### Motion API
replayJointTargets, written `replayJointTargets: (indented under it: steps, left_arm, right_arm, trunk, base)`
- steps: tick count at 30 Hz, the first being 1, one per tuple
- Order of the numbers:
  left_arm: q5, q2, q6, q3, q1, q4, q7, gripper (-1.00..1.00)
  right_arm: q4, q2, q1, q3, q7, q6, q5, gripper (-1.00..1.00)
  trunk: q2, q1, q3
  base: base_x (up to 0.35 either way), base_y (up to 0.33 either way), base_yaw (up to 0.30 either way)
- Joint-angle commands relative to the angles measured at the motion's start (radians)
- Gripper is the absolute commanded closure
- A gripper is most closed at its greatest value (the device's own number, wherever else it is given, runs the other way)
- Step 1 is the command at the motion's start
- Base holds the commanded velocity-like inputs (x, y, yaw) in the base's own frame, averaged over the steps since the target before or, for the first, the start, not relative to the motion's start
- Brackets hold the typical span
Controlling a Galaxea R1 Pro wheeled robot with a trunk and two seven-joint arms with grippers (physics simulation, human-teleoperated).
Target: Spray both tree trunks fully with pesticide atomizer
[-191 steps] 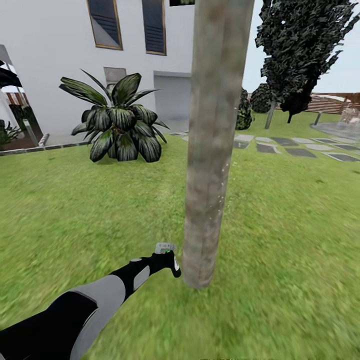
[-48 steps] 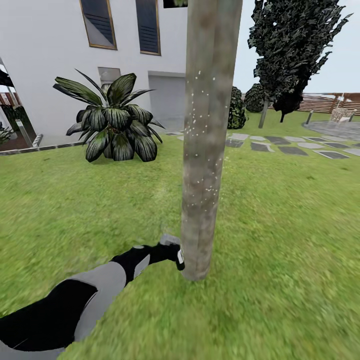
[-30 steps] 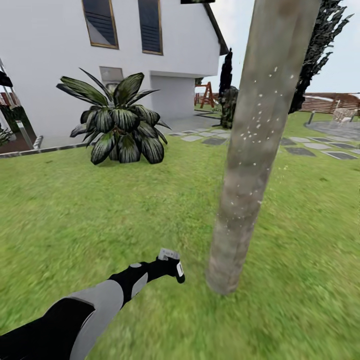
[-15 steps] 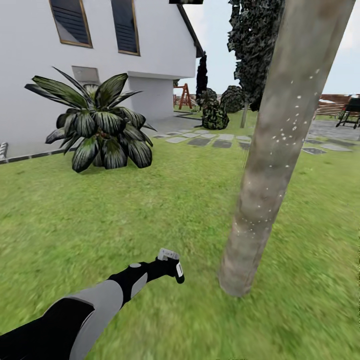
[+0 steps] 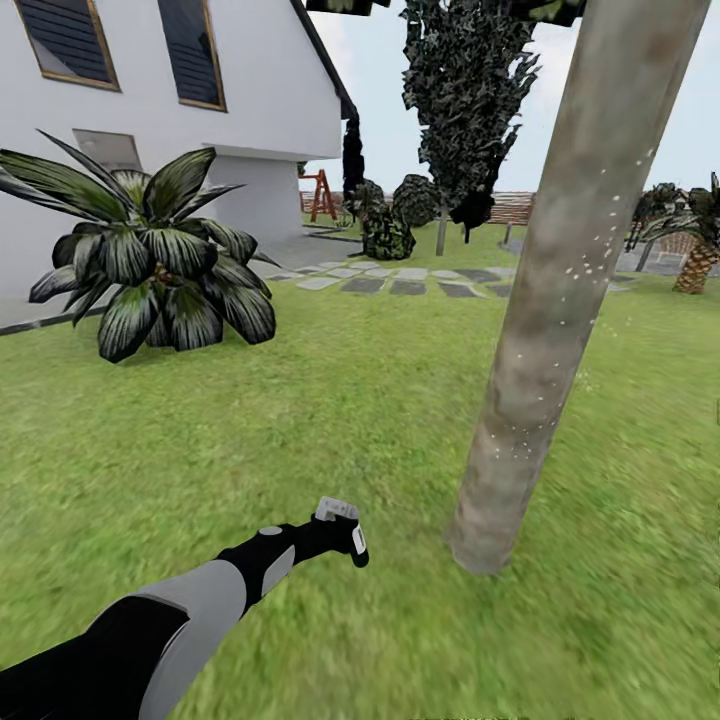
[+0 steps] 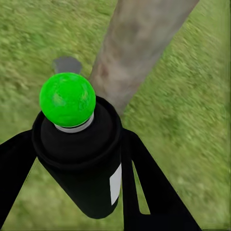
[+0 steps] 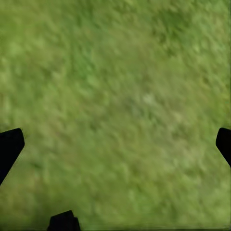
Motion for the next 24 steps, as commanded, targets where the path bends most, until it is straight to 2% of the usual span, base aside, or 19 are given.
replayJointTargets:
  steps: [1,15,24]
  left_arm:
    - [0.011,0.0,-0.004,-0.008,-0.001,0.001,-0.003,1.0]
    - [0.011,-0.002,-0.004,-0.008,-0.001,0.001,-0.003,1.0]
    - [0.011,-0.003,-0.004,-0.009,-0.001,0.001,-0.003,1.0]
  right_arm:
    - [0.005,0.0,-0.002,-0.007,0.003,-0.009,-0.004,-1.0]
    - [0.005,0.0,-0.002,-0.007,0.004,-0.009,-0.004,-1.0]
    - [0.005,0.0,-0.002,-0.007,0.004,-0.009,-0.004,-1.0]
  trunk:
    - [-0.001,0.005,-0.001]
    - [-0.001,0.005,-0.001]
    - [-0.001,0.005,-0.001]
  base:
    - [0.06,0.35,-0.3]
    - [0.118,0.35,-0.3]
    - [0.341,0.7,-0.195]
